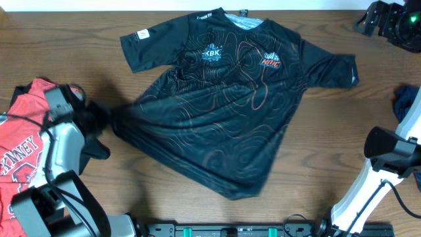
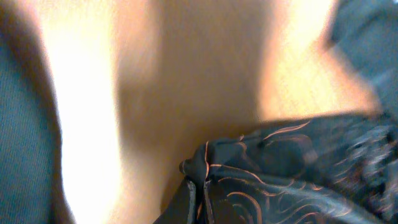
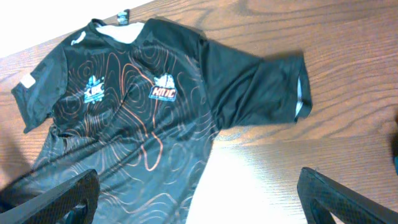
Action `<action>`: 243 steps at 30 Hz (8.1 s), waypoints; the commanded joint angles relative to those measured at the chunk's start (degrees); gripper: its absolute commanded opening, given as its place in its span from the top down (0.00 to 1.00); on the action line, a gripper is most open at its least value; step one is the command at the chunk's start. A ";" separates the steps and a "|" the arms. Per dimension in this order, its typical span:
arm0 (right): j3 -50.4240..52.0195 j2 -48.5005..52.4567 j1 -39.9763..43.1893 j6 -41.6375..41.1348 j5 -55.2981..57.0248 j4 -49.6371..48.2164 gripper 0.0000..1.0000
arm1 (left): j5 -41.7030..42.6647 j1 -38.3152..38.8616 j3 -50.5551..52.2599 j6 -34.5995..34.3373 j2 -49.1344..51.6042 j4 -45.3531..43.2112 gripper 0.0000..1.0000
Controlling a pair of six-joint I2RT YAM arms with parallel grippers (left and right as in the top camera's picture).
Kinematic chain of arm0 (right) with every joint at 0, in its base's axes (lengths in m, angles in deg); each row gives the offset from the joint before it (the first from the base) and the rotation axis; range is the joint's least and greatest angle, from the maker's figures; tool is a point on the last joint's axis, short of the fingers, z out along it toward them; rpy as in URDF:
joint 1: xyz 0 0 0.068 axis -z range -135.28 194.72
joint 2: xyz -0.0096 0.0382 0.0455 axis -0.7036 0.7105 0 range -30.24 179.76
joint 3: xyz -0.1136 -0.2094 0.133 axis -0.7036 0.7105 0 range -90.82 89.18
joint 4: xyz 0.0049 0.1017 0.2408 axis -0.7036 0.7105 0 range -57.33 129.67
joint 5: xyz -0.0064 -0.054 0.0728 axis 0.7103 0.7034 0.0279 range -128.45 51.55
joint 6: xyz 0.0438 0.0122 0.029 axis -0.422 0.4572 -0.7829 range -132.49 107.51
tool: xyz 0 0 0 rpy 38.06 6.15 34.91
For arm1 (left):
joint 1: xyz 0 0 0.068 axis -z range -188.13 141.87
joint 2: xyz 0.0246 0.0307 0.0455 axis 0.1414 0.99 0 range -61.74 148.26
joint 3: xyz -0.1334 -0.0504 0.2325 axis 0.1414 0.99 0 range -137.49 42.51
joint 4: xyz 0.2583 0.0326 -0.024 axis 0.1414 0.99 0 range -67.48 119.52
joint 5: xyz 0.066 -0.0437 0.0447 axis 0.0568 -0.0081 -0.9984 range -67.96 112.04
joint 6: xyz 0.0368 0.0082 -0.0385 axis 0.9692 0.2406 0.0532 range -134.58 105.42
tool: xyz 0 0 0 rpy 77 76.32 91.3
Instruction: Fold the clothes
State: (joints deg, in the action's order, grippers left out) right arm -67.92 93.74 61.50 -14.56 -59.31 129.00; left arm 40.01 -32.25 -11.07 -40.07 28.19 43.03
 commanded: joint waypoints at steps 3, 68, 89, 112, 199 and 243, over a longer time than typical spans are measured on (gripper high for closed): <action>-0.17 -0.31 -2.21 1.11 -0.59 -0.09 0.01 | -1.11 -0.35 -12.50 -0.33 7.56 0.35 0.94; 2.36 42.14 -12.44 7.21 -10.80 -28.13 0.01 | 4.11 29.35 -57.13 2.93 10.25 52.37 0.02; 2.60 44.98 -7.08 -2.14 -9.94 -25.81 0.99 | 0.79 32.70 -45.59 5.07 7.43 50.93 0.02; 2.58 40.85 9.29 -3.21 -5.03 -14.73 0.99 | 3.91 60.96 -15.63 -0.37 7.41 40.52 0.02; 2.58 20.48 4.98 3.67 -6.69 -7.54 0.99 | -14.56 33.70 -5.84 -3.82 -12.39 36.11 0.94; 2.58 -3.58 0.09 3.78 2.62 -6.12 0.99 | -25.33 19.30 -53.02 10.99 -12.44 37.20 0.94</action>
State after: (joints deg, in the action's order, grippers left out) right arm -64.66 95.42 59.35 -11.82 -67.57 123.95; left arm 25.48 -10.48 -57.93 -30.80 16.60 79.34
